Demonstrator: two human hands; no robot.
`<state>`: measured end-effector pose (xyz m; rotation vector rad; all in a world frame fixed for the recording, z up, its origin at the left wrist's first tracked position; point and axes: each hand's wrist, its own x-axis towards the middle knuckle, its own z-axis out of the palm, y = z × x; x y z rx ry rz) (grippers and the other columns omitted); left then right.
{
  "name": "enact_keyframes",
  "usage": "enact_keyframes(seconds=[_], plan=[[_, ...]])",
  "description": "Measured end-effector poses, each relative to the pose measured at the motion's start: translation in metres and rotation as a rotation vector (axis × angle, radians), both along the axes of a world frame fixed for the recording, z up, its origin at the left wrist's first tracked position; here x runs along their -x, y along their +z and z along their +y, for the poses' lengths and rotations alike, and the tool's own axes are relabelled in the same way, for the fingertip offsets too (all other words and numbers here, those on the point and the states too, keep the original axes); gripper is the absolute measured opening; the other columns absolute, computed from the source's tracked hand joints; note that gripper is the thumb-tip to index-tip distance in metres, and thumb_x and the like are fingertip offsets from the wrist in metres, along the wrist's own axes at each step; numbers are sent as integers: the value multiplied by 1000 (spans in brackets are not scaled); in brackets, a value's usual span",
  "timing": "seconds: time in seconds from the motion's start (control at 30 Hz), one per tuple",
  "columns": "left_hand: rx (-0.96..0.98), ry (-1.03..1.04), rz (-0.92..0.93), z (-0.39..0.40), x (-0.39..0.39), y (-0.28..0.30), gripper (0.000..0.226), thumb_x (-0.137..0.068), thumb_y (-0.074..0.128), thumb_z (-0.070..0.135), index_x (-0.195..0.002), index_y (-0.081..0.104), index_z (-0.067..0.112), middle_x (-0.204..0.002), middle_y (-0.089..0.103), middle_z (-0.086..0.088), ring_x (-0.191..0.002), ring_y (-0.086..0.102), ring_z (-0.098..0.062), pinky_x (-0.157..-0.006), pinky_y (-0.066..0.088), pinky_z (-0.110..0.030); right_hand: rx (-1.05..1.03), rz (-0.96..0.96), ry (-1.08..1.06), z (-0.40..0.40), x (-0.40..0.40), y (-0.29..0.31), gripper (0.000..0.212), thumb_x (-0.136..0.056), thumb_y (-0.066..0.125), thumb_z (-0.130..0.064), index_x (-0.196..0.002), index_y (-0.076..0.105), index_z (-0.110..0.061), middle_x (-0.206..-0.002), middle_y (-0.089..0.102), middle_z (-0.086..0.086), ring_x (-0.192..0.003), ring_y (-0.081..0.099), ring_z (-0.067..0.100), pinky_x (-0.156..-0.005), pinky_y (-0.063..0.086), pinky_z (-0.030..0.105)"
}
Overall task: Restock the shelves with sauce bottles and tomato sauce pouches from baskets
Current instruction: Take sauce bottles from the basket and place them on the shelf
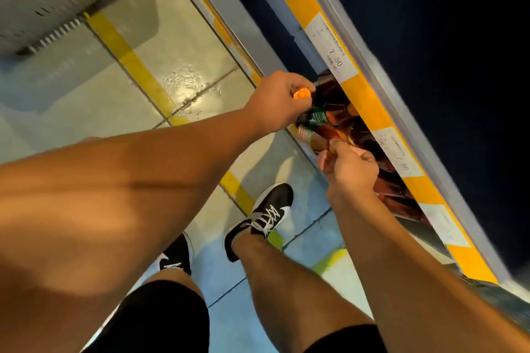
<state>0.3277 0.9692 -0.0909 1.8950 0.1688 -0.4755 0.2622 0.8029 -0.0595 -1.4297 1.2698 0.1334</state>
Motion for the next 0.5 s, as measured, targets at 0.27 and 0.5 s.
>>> enact_keyframes(seconds=[0.27,0.5], plan=[[-87,-94,-3,-15,-12,-8,26,-91,69,18,-116,77,18,-98,73,3,-86,72,-18,-81,62,-43,-72,-20,-35,4,-17,-7,10,-90,74,-1,-86,64,0,-71,61,19,-59,57,26,-61,60,34],[-188,-286,56,-22,-36,-3,20,-95,69,26,-110,69,14,-104,71,-5,-92,69,-22,-87,59,-46,-153,-84,79,6,-25,-13,10,-90,71,1,-100,68,1,-99,73,18,-79,66,25,-68,57,30]])
